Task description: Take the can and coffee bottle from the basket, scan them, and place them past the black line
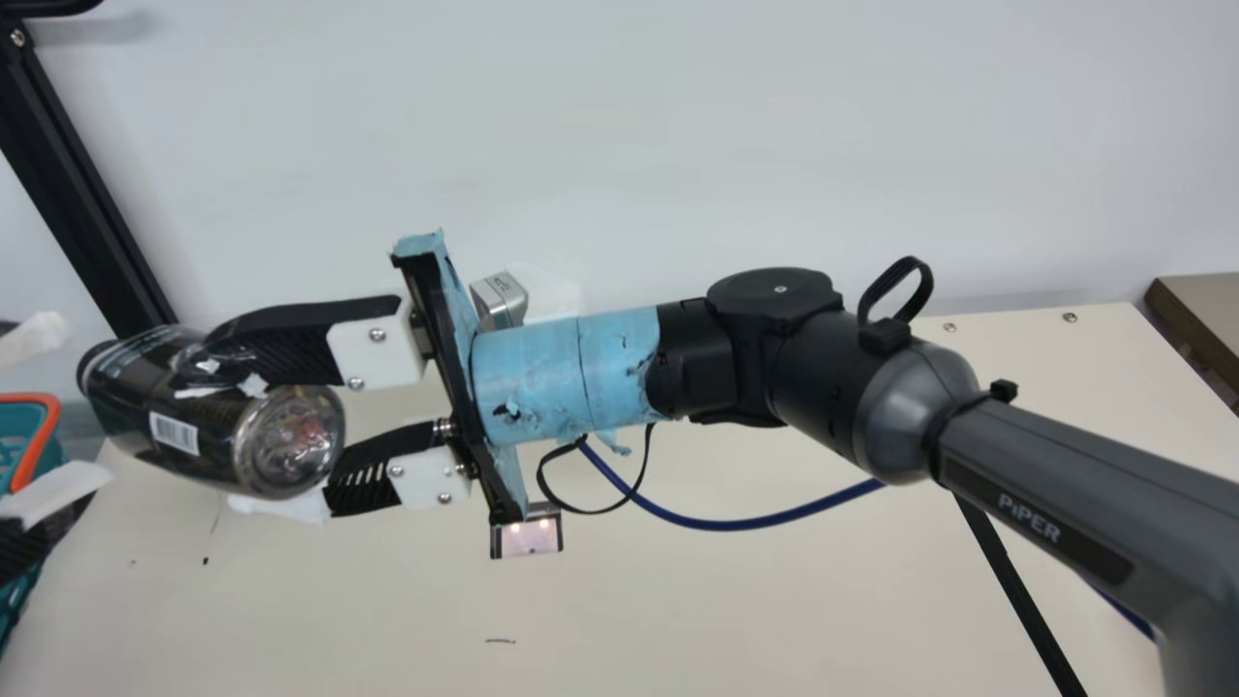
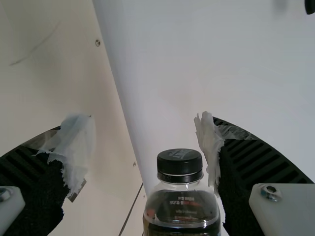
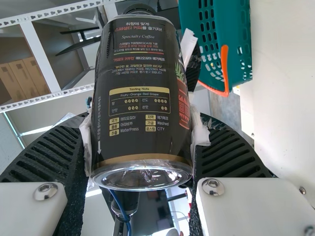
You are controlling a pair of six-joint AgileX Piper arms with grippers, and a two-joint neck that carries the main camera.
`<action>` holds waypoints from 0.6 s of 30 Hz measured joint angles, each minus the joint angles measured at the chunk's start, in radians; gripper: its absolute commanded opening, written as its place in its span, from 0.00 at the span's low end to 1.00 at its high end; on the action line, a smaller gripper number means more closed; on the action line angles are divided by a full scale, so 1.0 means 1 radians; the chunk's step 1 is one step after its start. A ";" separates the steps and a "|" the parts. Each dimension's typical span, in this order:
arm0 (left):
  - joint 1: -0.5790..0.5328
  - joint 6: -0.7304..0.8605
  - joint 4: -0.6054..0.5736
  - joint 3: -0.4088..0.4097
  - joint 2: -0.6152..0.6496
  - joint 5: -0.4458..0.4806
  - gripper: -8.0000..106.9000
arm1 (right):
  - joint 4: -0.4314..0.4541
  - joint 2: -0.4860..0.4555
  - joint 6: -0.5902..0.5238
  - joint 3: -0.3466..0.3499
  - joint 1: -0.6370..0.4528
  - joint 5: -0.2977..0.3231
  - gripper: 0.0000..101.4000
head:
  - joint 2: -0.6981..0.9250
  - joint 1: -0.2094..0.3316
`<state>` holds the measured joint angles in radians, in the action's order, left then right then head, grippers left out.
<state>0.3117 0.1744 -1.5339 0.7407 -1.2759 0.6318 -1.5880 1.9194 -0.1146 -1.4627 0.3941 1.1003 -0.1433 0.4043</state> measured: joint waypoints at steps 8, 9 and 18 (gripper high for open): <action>-0.002 0.000 0.000 0.000 0.000 0.005 0.85 | -0.006 -0.015 0.000 0.015 -0.011 -0.019 0.00 | 0.000 -0.005; -0.002 0.000 0.000 0.000 0.000 0.005 0.85 | -0.012 -0.024 -0.001 0.024 -0.016 -0.031 0.00 | 0.000 -0.005; -0.002 0.000 0.000 0.000 0.000 0.005 0.85 | -0.059 -0.144 -0.007 0.152 -0.011 -0.212 0.00 | 0.000 -0.005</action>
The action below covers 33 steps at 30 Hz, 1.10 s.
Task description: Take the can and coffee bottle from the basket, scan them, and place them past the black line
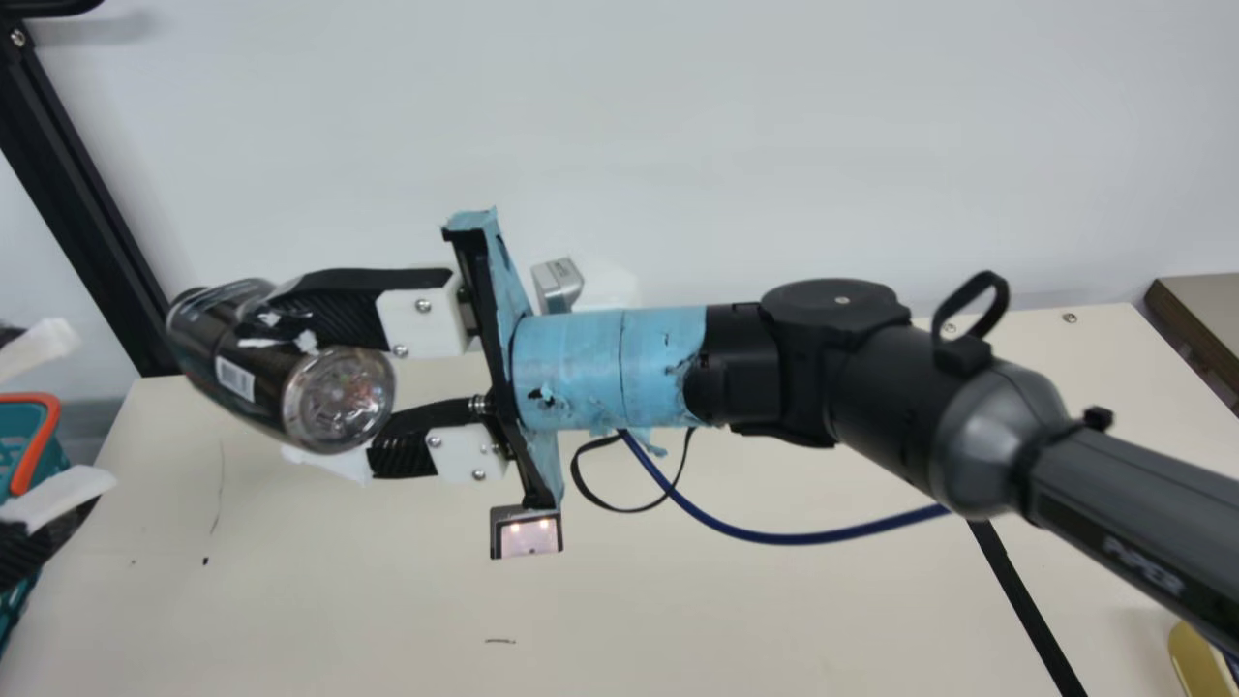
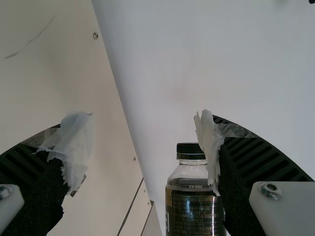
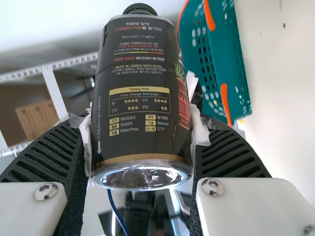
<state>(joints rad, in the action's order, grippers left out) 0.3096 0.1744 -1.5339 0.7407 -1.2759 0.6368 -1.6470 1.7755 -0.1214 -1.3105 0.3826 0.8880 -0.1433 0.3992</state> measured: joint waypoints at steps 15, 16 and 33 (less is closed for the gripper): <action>0.000 0.000 0.000 0.000 0.000 0.000 0.85 | -0.045 -0.078 -0.007 0.085 0.027 -0.143 0.00 | 0.000 0.000; 0.000 0.000 0.000 0.000 0.000 0.000 0.85 | -0.045 -0.087 -0.002 0.093 0.031 -0.154 0.00 | 0.000 0.000; 0.000 0.000 0.000 0.000 0.000 0.000 0.85 | 0.044 -0.192 0.121 0.213 0.195 -0.445 0.00 | 0.000 0.005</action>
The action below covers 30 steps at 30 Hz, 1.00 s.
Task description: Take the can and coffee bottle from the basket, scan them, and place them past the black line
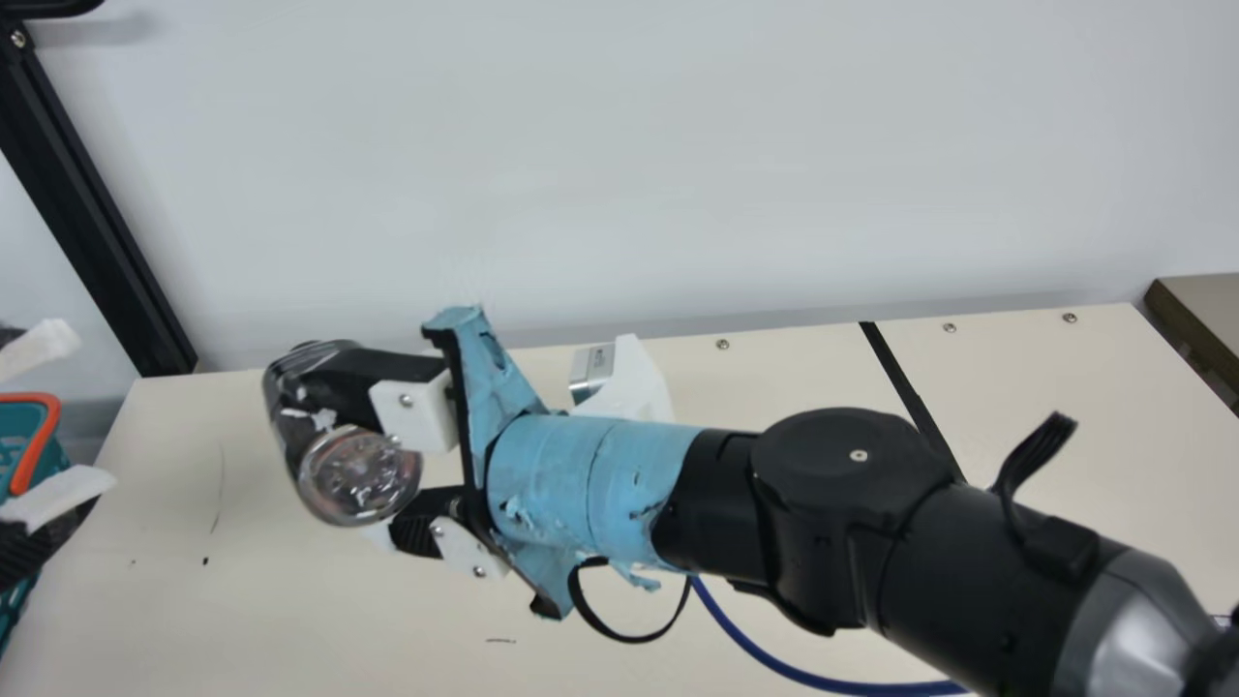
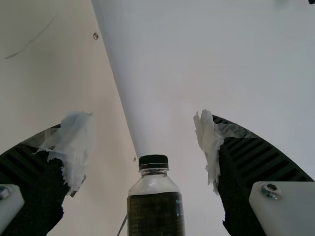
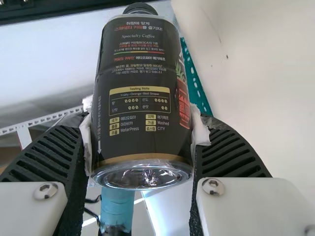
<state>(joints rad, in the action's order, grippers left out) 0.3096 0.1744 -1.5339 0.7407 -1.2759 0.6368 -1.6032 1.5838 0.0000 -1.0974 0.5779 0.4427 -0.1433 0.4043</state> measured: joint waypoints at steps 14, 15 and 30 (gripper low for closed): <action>0.000 0.000 0.000 0.000 0.000 0.000 0.85 | 0.357 -0.011 0.236 0.135 0.106 -0.407 0.00 | 0.000 0.000; 0.000 0.000 0.000 0.000 0.000 0.000 0.85 | 0.365 -0.011 0.236 0.135 0.106 -0.418 0.00 | 0.000 0.000; 0.000 0.000 0.000 0.000 0.000 0.000 0.85 | 0.380 0.026 0.163 0.137 0.110 -0.401 0.00 | 0.000 0.000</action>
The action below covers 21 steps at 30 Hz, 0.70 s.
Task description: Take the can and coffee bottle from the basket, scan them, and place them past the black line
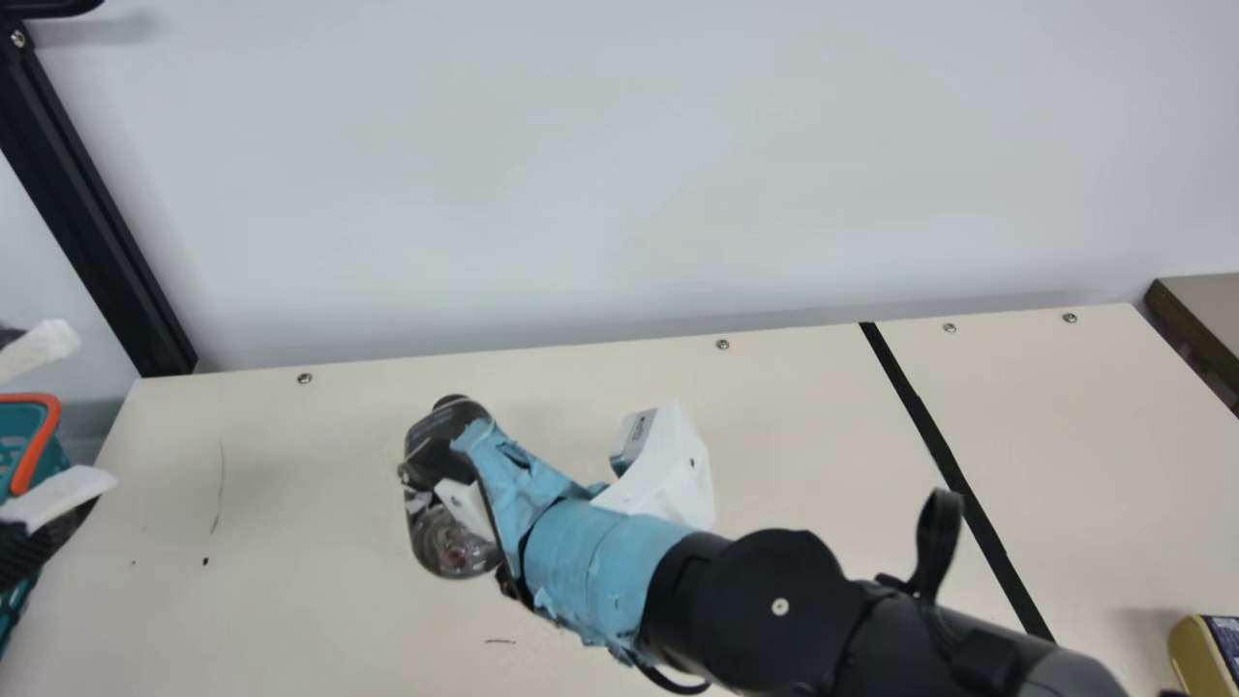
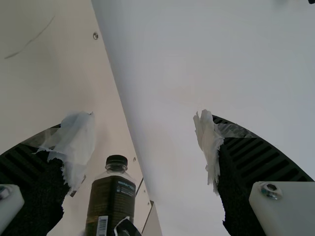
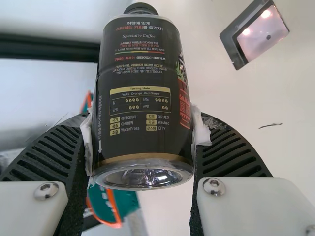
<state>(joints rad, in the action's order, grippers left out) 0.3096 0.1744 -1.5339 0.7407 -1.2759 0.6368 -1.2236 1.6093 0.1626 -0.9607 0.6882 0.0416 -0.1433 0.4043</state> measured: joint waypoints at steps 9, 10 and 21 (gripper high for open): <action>0.000 0.000 0.000 0.000 0.000 0.000 0.85 | 0.126 0.077 -0.134 0.014 0.020 -0.042 0.00 | 0.000 0.000; 0.000 0.000 0.000 0.000 0.000 0.000 0.85 | 0.143 0.085 -0.148 0.017 0.023 -0.048 0.00 | 0.000 0.000; 0.000 0.000 0.000 0.000 0.000 0.000 0.85 | 0.172 0.145 -0.381 0.054 0.057 -0.248 0.00 | 0.000 0.000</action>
<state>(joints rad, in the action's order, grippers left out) 0.3096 0.1744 -1.5339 0.7407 -1.2759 0.6368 -1.0511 1.7544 -0.2186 -0.9063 0.7451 -0.2059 -0.1433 0.4043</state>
